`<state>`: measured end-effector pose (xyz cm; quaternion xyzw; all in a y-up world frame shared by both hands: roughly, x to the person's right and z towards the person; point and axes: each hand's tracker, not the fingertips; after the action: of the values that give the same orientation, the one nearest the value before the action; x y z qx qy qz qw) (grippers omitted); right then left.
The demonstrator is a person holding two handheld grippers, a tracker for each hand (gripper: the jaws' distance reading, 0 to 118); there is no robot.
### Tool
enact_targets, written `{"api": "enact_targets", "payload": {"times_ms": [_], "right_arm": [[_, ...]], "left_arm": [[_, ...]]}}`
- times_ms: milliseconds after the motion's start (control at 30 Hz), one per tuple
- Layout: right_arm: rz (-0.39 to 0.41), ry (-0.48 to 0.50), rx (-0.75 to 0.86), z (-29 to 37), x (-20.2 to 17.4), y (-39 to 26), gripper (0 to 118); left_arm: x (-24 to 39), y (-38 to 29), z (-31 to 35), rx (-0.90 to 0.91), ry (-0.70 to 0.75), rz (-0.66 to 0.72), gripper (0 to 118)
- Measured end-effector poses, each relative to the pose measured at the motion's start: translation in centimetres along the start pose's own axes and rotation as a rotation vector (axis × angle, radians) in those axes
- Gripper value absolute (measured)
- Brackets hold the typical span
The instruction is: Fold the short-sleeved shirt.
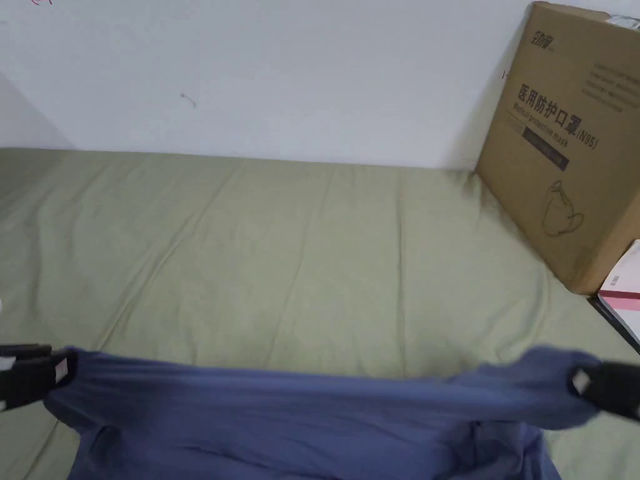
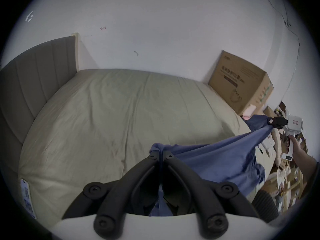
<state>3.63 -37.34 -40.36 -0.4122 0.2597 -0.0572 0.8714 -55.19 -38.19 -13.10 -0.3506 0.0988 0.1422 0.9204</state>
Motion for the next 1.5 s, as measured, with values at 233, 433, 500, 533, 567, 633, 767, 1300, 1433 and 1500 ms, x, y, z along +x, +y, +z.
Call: {"api": "enact_targets", "payload": {"times_ms": [233, 433, 500, 533, 567, 633, 767, 1300, 1433, 1500], "right_arm": [[-0.14, -0.048, -0.251, -1.1, 2.7, -11.9, 1], [-0.218, -0.067, -0.275, -2.4, 2.7, -11.3, 46], [-0.193, -0.072, -0.239, -1.4, 1.7, -9.9, 93], [-0.151, -0.078, -0.219, -0.8, 1.1, -9.2, 93], [-0.105, -0.082, -0.194, -0.3, 0.2, -8.4, 93], [-0.002, -0.088, -0.073, 1.2, -2.1, -6.9, 93], [0.205, -0.079, 0.309, 4.8, -7.9, -5.8, 93], [0.137, 0.042, 0.627, 6.1, -12.8, -5.7, 1], [0.075, 0.109, 0.554, 6.1, -11.2, -5.7, 1], [0.039, 0.151, 0.502, 5.6, -10.2, -5.7, 1]], "left_arm": [[-2.5, -6.9, -1.2, -0.148, -0.066, 0.034, 1], [-3.6, -10.3, -1.2, -0.226, 0.016, 0.067, 58], [-3.2, -10.0, 0.4, -0.149, -0.011, 0.087, 115], [-3.0, -9.6, 1.1, -0.105, -0.028, 0.111, 118], [-2.6, -9.0, 1.8, -0.077, -0.038, 0.139, 118], [-1.3, -7.6, 3.5, 0.015, -0.036, 0.143, 117], [4.2, -4.7, 7.0, 0.267, 0.079, 0.029, 117], [11.9, -2.2, 7.8, 0.438, 0.027, -0.128, 1], [1.8, -1.1, 2.7, 0.002, -0.213, 0.196, 1], [-2.9, -2.9, 0.1, -0.096, -0.215, 0.339, 2]]}}
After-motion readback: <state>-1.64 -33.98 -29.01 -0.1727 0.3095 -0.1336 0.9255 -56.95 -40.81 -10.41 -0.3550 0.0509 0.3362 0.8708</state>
